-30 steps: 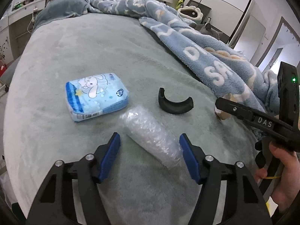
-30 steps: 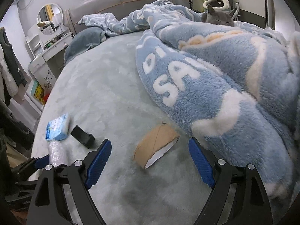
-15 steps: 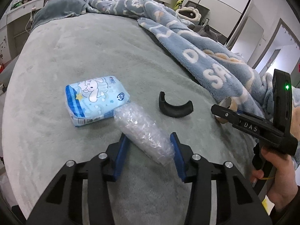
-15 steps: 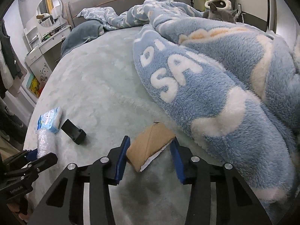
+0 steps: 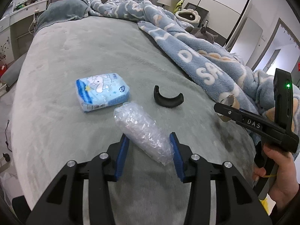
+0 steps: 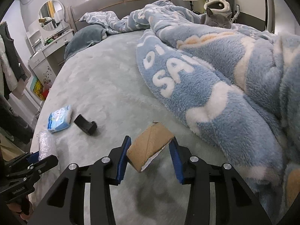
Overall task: Collect trash
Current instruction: 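Carry the bubble-wrap bag over the bin with the left tool while the right tool carries the tape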
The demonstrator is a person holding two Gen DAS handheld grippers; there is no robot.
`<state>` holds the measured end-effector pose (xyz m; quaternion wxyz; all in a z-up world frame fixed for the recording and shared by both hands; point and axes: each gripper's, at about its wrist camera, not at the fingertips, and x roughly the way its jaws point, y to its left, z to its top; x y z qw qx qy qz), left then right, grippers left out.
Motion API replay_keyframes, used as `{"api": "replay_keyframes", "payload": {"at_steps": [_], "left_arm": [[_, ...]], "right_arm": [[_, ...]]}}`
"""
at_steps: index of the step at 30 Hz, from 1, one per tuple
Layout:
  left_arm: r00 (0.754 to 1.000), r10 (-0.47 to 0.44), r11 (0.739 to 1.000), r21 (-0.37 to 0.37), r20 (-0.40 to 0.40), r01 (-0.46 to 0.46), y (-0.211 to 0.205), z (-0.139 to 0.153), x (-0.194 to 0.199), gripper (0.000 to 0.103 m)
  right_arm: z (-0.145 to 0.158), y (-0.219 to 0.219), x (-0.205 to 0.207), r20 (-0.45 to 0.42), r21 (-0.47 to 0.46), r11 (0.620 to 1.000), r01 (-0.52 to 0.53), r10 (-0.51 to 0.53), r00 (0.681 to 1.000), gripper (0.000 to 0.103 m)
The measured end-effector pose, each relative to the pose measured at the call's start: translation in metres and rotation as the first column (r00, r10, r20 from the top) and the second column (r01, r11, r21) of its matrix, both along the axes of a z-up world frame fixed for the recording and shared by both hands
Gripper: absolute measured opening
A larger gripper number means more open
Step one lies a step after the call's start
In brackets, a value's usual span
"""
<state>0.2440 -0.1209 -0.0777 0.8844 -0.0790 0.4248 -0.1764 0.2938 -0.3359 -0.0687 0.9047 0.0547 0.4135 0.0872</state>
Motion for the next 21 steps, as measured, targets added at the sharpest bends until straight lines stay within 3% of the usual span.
{"api": "replay_keyframes", "payload": {"at_steps": [9, 21], "left_arm": [[1.000, 0.019, 0.999, 0.033, 0.025, -0.019, 0.012, 0.012, -0.041, 0.046], [0.998, 0.051, 0.995, 0.087, 0.044, -0.054, 0.052, 0.025, -0.082, 0.047]], "right_arm": [[0.011, 0.017, -0.032, 0.021, -0.002, 0.999, -0.041, 0.041, 0.999, 0.042], [0.033, 0.073, -0.076, 0.064, -0.023, 0.989, -0.143, 0.144, 0.987, 0.042]]}}
